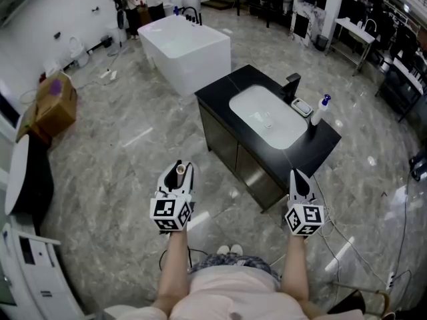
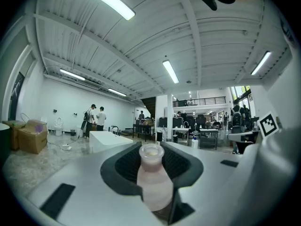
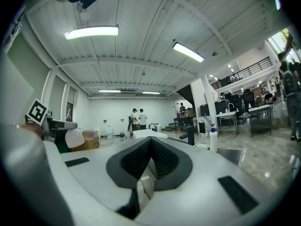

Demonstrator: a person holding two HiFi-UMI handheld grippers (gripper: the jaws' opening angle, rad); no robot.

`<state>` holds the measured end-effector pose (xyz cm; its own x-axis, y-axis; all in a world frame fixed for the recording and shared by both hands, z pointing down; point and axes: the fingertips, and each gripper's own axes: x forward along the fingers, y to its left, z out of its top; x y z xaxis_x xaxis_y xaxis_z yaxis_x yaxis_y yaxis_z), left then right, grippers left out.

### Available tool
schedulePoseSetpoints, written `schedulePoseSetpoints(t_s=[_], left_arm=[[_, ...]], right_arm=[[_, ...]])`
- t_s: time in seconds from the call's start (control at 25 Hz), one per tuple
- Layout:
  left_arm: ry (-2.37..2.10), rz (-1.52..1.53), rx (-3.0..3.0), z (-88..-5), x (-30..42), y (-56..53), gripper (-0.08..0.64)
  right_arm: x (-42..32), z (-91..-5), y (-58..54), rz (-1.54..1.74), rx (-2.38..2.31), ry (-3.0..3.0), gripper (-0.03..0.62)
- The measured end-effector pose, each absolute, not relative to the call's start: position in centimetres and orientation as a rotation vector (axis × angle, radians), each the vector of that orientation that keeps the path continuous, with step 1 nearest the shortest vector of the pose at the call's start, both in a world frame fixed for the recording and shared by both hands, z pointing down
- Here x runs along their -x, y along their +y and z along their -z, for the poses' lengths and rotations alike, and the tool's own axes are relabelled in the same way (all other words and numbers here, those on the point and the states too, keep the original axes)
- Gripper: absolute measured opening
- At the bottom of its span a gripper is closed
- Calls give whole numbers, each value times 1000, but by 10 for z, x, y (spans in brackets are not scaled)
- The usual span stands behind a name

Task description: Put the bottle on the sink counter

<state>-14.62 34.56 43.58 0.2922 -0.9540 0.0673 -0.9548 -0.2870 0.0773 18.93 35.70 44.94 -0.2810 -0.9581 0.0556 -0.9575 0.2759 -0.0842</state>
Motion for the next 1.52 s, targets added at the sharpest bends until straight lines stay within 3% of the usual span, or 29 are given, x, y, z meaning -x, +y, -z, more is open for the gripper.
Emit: schedulePoseSetpoints(t_s=[0.92, 1.52], left_arm=[[-1786, 11, -2458, -445, 169, 320, 140], [-1787, 9, -2457, -474, 178, 205, 140]], right_arm=[[-173, -457, 343, 173, 1905, 2468, 15], [-154, -487, 217, 189, 1865, 2485, 15]])
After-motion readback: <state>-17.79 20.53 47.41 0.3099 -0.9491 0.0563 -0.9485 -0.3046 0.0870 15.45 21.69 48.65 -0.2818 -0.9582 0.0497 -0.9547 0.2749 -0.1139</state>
